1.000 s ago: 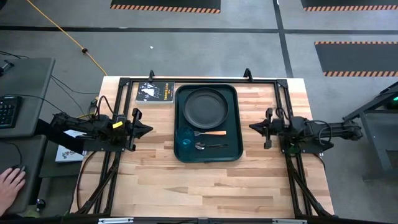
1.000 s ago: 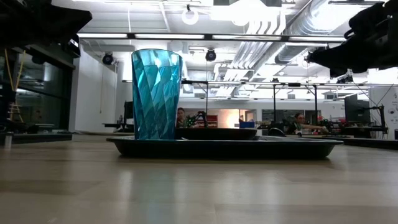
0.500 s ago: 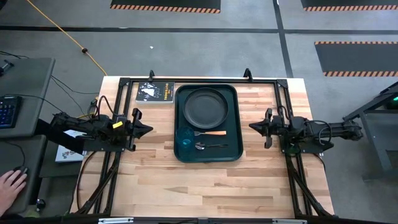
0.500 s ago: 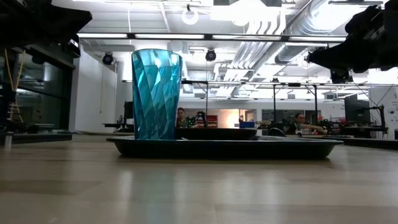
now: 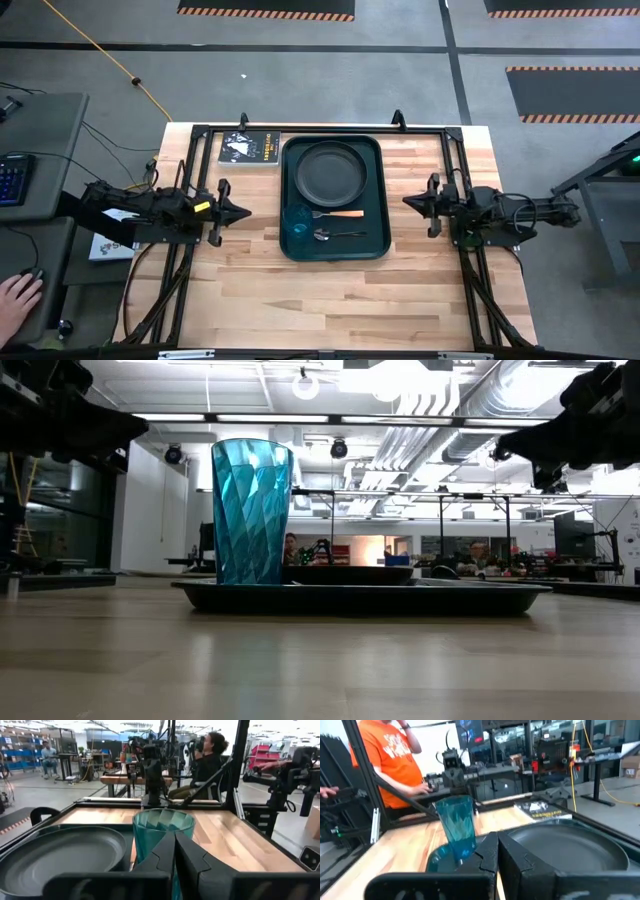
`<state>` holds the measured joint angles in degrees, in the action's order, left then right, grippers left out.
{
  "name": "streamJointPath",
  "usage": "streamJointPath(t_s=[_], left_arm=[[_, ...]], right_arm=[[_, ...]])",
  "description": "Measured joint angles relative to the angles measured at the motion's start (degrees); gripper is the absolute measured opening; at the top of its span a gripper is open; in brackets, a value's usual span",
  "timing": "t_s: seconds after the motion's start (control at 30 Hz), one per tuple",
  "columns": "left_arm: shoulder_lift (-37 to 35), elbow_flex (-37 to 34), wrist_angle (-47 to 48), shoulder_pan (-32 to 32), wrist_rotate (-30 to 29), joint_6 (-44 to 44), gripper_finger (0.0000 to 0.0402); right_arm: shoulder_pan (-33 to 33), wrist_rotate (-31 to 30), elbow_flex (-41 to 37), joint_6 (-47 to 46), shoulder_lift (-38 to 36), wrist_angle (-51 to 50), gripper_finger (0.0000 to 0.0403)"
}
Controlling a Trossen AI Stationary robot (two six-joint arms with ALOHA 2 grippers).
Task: Pick and place plate/cup/fork/spoon on tray
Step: Return to Home Position
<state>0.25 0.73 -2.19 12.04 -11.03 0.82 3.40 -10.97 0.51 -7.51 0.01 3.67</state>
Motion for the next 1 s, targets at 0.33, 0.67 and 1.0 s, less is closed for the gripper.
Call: streamJointPath(t_s=[0.33, 0.67, 1.0], left_arm=[[0.0, 0.0, -0.24, 0.0, -0.04, 0.02, 0.0003], [0.09, 0.0, -0.12, 0.0, -0.04, 0.02, 0.0003], [0.09, 0.0, -0.13, 0.0, -0.04, 0.02, 0.0003]], right_arm=[[0.02, 0.03, 0.0, 0.0, 0.81, -0.95, 0.0], [0.0, 0.03, 0.0, 0.0, 0.79, -0.93, 0.0], [0.0, 0.03, 0.0, 0.0, 0.81, -0.93, 0.0]])
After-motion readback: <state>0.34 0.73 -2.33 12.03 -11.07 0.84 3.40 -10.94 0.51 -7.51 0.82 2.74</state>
